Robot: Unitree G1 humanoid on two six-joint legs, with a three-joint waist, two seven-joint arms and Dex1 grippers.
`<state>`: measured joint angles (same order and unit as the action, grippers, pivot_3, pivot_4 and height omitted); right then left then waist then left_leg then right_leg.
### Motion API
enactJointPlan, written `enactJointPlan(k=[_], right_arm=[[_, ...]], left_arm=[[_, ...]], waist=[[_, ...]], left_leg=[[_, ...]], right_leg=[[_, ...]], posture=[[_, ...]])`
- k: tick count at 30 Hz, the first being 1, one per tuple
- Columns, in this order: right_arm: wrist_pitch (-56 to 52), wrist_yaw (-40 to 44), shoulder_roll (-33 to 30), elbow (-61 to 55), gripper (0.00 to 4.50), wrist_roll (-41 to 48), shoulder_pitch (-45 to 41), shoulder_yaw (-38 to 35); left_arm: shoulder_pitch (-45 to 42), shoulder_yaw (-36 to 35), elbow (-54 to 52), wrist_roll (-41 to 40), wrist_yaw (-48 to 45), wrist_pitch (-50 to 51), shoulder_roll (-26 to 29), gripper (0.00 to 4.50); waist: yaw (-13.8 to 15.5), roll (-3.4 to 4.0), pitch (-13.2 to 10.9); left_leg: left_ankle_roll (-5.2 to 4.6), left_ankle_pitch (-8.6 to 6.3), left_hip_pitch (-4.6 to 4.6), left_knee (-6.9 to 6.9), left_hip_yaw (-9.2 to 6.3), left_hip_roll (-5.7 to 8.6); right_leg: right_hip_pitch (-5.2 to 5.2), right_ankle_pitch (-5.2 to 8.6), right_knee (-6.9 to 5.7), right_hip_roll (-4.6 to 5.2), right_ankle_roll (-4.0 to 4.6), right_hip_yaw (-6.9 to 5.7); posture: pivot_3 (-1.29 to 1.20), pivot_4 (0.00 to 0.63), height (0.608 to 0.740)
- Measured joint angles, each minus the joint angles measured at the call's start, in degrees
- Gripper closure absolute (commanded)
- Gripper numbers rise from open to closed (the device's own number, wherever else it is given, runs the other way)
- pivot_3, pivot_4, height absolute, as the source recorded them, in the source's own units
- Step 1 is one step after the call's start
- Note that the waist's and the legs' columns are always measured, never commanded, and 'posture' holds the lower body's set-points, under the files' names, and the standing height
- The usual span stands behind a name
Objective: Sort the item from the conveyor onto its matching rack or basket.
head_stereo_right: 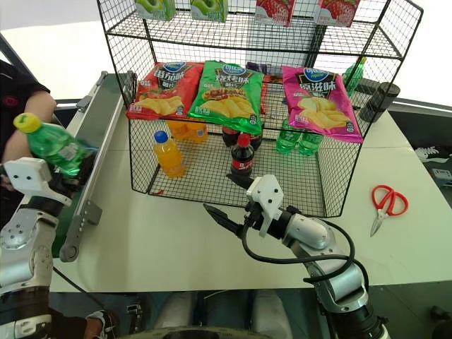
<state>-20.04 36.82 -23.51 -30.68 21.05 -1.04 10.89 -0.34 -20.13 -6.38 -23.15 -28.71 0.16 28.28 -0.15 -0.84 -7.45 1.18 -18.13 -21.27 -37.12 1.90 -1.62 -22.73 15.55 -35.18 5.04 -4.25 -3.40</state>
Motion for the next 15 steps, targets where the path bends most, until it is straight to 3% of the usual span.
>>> enactJointPlan(k=[6,15], right_arm=[[1.3,0.7,0.0,0.0,0.00,-0.1,0.0,0.1],[0.5,0.7,1.0,1.0,0.00,0.5,-1.6,0.6]], left_arm=[[1.3,12.6,-4.8,0.0,-9.8,2.9,0.0,1.47],[-9.2,26.3,1.4,2.1,-21.5,2.6,-3.5,1.47]], waist=[[-0.5,0.01,0.0],[-0.4,0.07,0.0]], left_leg=[[-0.01,0.01,0.01,-0.03,-0.01,0.00],[-0.05,0.01,0.00,-0.17,-0.04,0.00]], right_leg=[[0.01,0.06,-0.04,-0.03,0.11,-0.01],[0.08,-0.03,-0.08,-0.42,-0.07,-0.05]], posture=[[0.00,0.150,0.740],[0.00,0.150,0.740]])
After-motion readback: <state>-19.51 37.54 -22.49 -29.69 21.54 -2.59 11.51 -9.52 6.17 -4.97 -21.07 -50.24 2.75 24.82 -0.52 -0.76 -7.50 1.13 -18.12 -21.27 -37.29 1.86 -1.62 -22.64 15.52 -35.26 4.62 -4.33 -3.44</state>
